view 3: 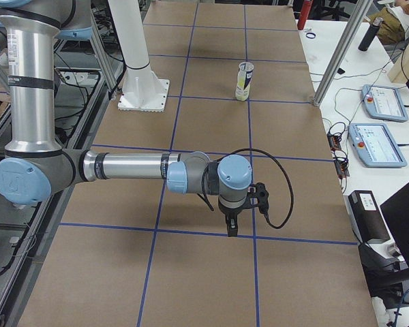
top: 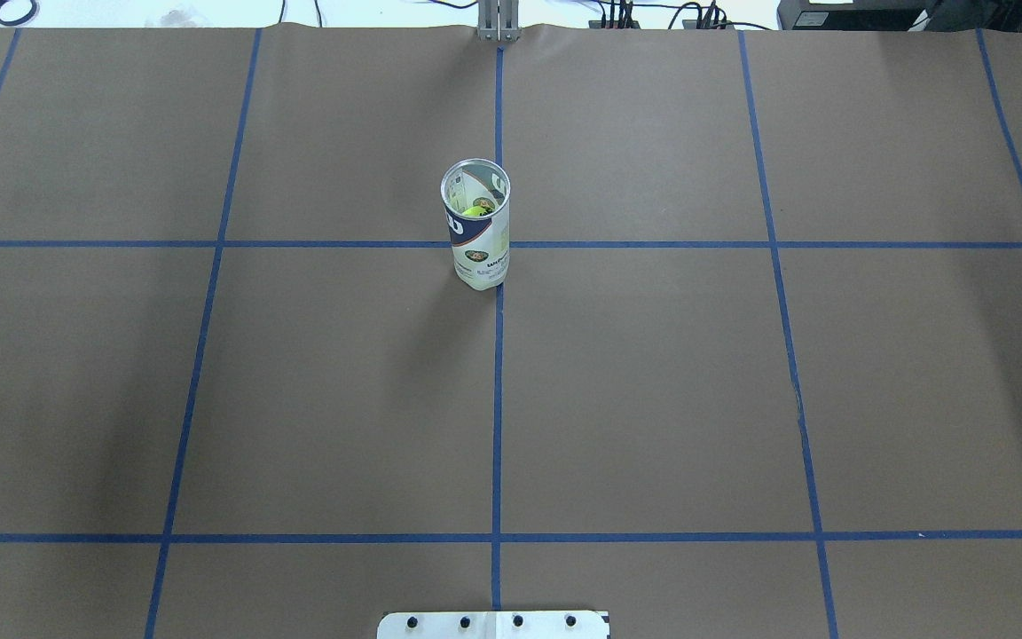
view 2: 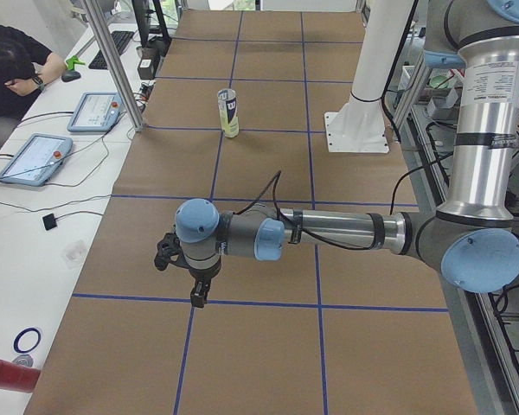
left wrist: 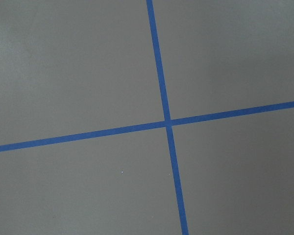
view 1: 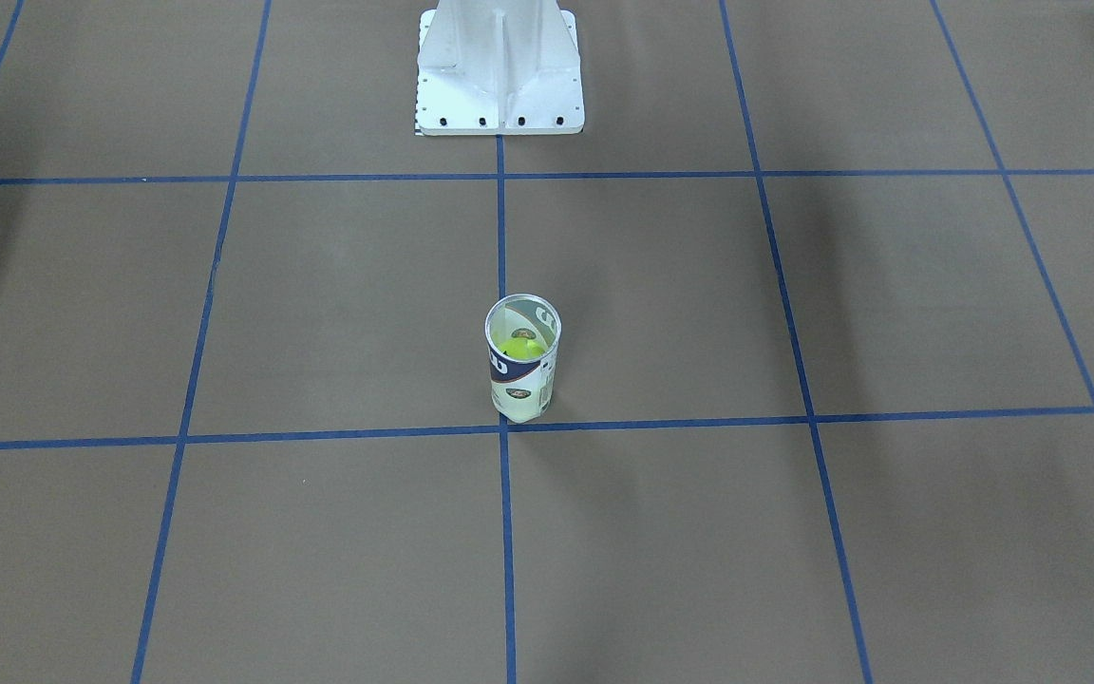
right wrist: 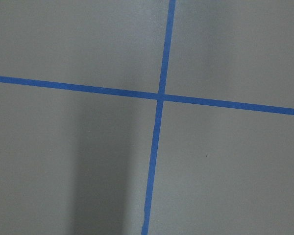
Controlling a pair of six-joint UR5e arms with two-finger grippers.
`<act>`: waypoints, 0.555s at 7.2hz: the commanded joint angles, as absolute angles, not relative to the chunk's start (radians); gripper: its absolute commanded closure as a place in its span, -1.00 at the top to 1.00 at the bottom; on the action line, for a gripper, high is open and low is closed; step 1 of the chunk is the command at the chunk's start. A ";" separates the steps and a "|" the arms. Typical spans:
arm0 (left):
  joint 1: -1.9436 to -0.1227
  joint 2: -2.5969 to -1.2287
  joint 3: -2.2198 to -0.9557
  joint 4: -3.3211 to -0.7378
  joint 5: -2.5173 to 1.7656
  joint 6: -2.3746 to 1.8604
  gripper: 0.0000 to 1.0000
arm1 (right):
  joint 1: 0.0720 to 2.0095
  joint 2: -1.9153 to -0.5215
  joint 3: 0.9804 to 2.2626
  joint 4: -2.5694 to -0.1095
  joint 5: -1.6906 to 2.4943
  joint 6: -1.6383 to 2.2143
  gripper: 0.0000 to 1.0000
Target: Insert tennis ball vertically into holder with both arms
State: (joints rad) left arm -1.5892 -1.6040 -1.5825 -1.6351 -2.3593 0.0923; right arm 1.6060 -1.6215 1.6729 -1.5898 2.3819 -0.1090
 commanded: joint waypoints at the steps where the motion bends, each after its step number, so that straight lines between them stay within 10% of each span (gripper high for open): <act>1: -1.589 -1.605 -1.583 -1.635 -2.359 0.094 0.99 | 1.606 -1.621 1.675 -1.588 2.382 -0.109 0.99; 4: -1.589 -1.605 -1.578 -1.635 -2.359 0.094 0.99 | 1.606 -1.621 1.675 -1.588 2.382 -0.109 0.99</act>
State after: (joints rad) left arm -1.5892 -1.6045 -1.5804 -1.6352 -2.3593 0.0935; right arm 1.6061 -1.6214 1.6757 -1.5871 2.3823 -0.1089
